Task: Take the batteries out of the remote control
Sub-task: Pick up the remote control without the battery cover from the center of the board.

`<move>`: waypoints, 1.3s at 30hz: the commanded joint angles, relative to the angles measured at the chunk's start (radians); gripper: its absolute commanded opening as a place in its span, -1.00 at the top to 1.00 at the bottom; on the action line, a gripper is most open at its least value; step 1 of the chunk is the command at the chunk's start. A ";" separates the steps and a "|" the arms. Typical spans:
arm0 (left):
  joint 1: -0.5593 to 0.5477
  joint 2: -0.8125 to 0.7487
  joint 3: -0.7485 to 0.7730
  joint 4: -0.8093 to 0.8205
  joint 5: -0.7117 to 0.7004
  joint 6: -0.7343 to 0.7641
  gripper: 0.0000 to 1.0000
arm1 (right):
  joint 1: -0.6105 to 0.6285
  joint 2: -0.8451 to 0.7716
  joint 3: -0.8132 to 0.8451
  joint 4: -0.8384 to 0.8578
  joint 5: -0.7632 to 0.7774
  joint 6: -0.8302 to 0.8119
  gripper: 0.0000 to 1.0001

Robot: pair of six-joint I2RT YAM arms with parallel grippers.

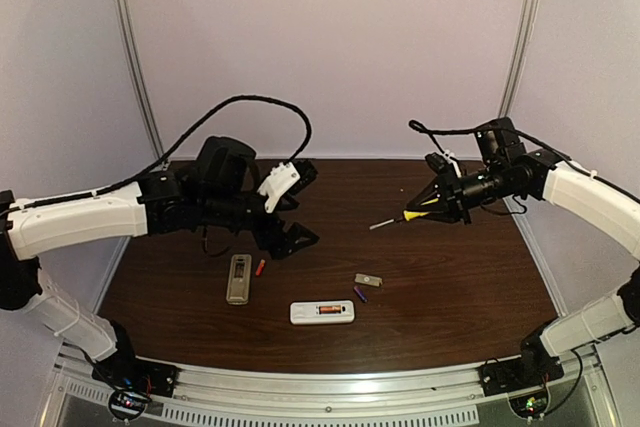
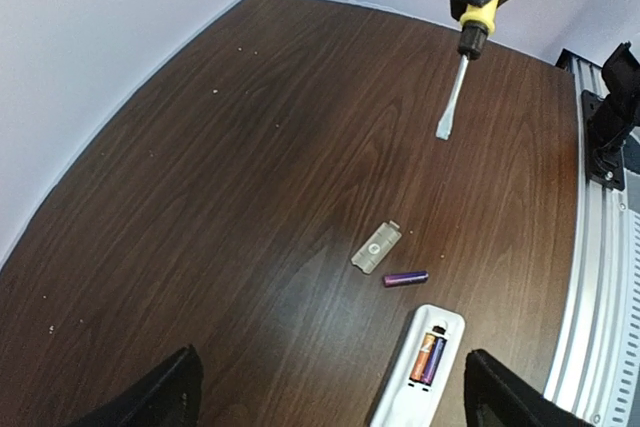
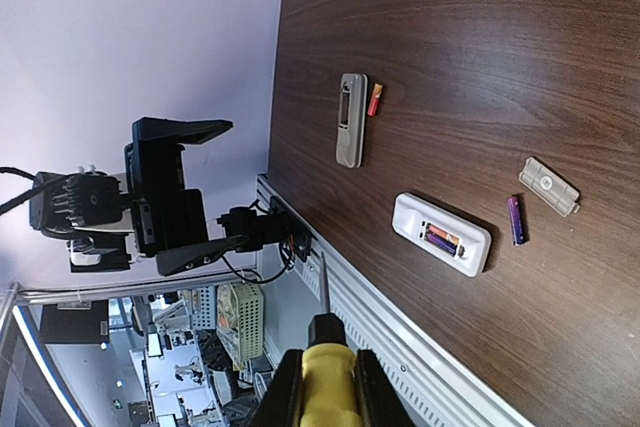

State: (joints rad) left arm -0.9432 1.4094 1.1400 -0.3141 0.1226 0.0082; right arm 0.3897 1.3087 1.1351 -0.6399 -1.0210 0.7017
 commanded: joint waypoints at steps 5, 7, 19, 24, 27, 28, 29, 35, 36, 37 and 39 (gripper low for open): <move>0.002 -0.070 -0.026 -0.037 0.023 -0.098 -0.95 | 0.004 -0.058 -0.029 -0.077 0.044 -0.049 1.00; 0.001 -0.079 -0.040 -0.044 0.019 -0.106 -0.95 | 0.004 -0.068 -0.026 -0.112 0.061 -0.070 1.00; -0.048 -0.142 -0.275 0.094 0.037 -0.028 -0.84 | 0.004 -0.104 -0.052 -0.241 0.140 -0.156 1.00; -0.047 -0.104 -0.348 0.164 0.101 0.020 -0.77 | 0.004 -0.102 -0.051 -0.255 0.147 -0.159 1.00; -0.047 -0.082 -0.390 0.232 0.132 0.031 -0.74 | 0.003 -0.094 -0.045 -0.269 0.155 -0.167 1.00; -0.048 -0.081 -0.413 0.265 0.141 0.035 -0.73 | 0.003 -0.093 -0.042 -0.274 0.158 -0.169 1.00; -0.047 -0.083 -0.438 0.299 0.149 0.040 -0.73 | 0.004 -0.090 -0.041 -0.279 0.159 -0.172 1.00; -0.048 -0.078 -0.582 0.526 0.164 0.051 -0.74 | 0.003 -0.092 -0.041 -0.306 0.176 -0.174 1.00; -0.048 -0.073 -0.602 0.559 0.168 0.054 -0.74 | 0.004 -0.092 -0.041 -0.310 0.179 -0.173 1.00; -0.048 -0.069 -0.621 0.593 0.172 0.055 -0.74 | 0.004 -0.092 -0.043 -0.315 0.184 -0.172 1.00; -0.048 -0.063 -0.657 0.674 0.178 0.054 -0.75 | 0.004 -0.092 -0.043 -0.323 0.191 -0.169 1.00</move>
State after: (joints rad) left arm -0.9894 1.3300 0.5373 0.1307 0.2695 0.0402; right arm 0.3897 1.2221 1.0866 -0.9329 -0.8669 0.5449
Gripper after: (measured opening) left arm 0.873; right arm 0.153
